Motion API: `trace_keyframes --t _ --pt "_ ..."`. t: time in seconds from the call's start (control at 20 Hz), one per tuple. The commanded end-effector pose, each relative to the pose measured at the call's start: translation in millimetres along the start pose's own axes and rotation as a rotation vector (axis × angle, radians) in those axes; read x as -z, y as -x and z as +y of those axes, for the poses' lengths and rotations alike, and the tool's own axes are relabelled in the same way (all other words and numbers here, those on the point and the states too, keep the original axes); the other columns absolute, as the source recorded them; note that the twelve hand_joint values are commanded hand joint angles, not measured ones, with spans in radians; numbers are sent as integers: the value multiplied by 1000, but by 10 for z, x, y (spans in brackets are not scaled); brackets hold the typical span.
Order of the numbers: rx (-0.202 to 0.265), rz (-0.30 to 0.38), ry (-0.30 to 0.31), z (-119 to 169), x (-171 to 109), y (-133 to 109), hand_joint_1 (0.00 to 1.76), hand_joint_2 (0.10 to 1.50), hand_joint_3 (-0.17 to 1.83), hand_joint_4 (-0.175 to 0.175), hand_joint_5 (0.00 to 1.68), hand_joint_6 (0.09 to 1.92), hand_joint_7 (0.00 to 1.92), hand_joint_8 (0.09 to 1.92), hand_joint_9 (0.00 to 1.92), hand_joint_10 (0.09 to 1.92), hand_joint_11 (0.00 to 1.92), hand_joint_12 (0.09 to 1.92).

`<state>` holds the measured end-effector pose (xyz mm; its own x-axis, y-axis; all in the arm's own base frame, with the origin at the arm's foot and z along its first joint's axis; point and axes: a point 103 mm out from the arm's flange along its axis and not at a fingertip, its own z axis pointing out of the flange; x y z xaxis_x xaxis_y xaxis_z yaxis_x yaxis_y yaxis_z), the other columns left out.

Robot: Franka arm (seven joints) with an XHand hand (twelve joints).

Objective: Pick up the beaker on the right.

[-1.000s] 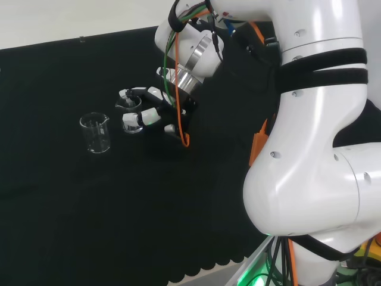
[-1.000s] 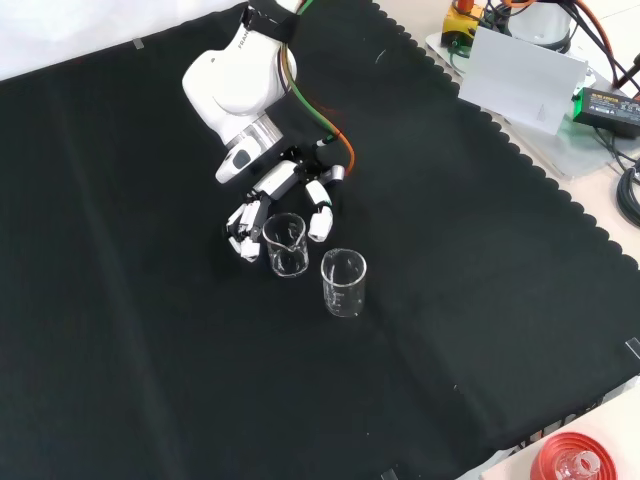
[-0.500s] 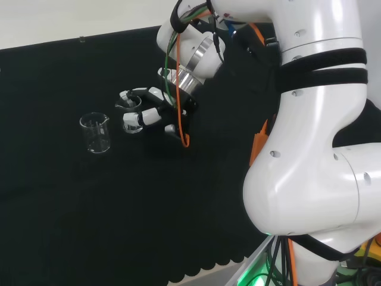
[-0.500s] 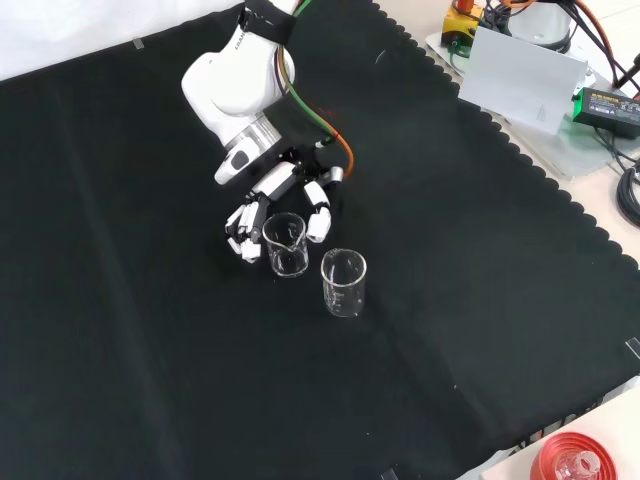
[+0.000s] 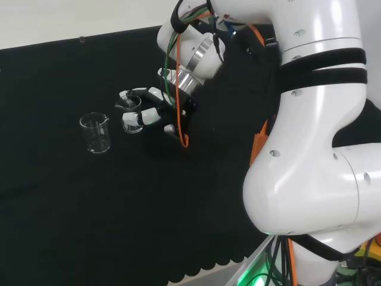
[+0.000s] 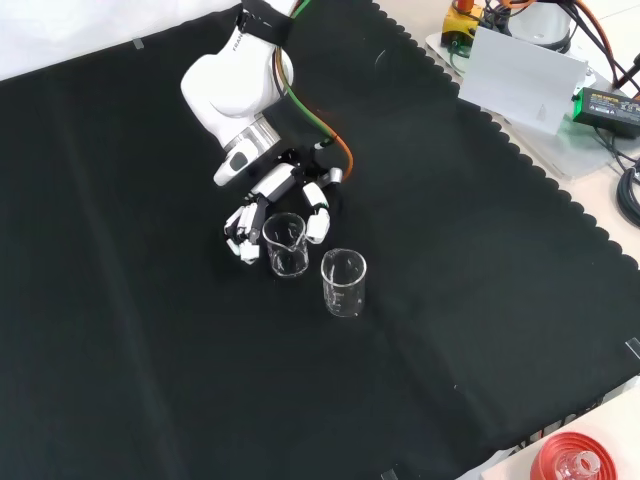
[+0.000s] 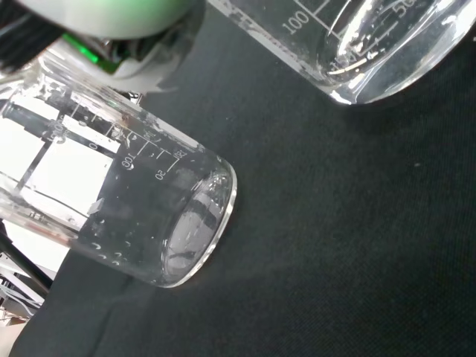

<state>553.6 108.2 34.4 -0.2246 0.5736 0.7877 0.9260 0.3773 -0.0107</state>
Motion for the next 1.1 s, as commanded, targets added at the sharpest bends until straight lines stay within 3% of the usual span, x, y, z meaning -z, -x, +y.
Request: trace_keyframes --t 0.05,0.4,0.7,0.85,1.1 --pt "-5 10 3 15 -30 -4 851 502 706 -35 561 91 440 605 487 620 0 1279" --pt "-11 30 29 9 -20 36 824 552 664 -32 599 121 479 581 520 600 0 1298" --pt "-31 15 86 3 -35 33 724 835 492 36 988 492 721 515 681 552 76 1351" --pt "-31 7 92 -3 -16 28 706 892 461 59 1134 522 806 497 747 537 138 1345" --pt "-11 -8 119 -3 77 -31 720 917 434 82 1209 501 893 475 803 517 211 1332"
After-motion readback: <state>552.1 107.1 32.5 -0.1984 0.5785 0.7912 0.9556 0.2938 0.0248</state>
